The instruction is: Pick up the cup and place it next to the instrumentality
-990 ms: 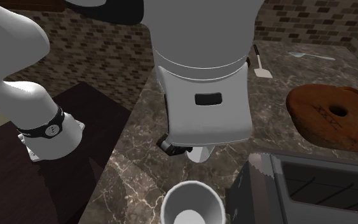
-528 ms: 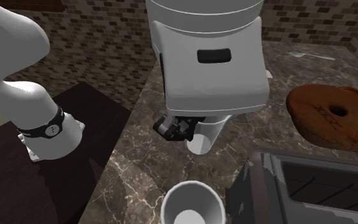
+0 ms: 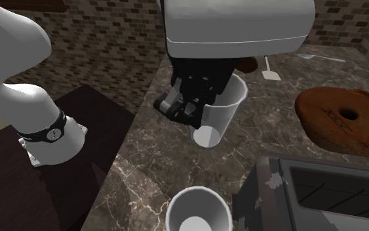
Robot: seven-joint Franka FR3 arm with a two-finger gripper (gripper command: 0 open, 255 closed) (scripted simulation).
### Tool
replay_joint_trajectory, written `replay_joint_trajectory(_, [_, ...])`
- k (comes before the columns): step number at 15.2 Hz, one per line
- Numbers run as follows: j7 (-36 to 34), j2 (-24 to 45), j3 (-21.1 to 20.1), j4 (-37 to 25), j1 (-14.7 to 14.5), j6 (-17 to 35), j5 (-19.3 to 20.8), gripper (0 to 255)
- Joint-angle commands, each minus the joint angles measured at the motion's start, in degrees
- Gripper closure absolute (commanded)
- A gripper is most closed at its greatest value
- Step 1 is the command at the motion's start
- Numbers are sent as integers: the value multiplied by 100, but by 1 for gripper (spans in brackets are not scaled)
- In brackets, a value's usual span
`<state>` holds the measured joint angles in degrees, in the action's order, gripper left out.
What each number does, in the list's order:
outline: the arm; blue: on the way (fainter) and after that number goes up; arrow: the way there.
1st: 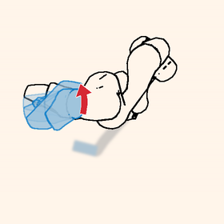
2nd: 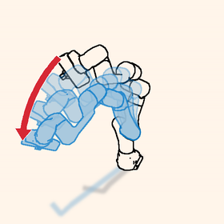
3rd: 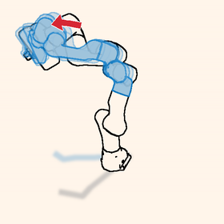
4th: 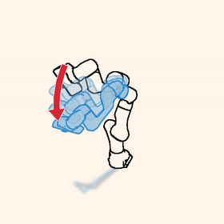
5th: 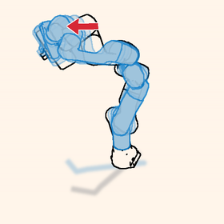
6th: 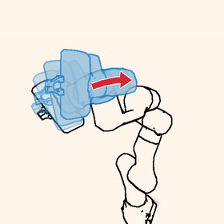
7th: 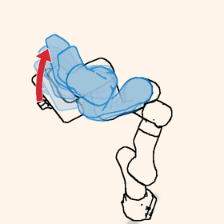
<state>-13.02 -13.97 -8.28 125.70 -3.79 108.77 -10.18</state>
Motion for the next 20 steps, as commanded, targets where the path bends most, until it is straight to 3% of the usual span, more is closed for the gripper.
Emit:
replay_joint_trajectory(1, [-8, -24, 13, -126, 7, -152, 9, 255])
replay_joint_trajectory(15, [-125, -95, 54, -1058, 25, -1148, 51, 255])
replay_joint_trajectory(20, [-792, -200, -384, -965, -260, -1049, -115, 255])
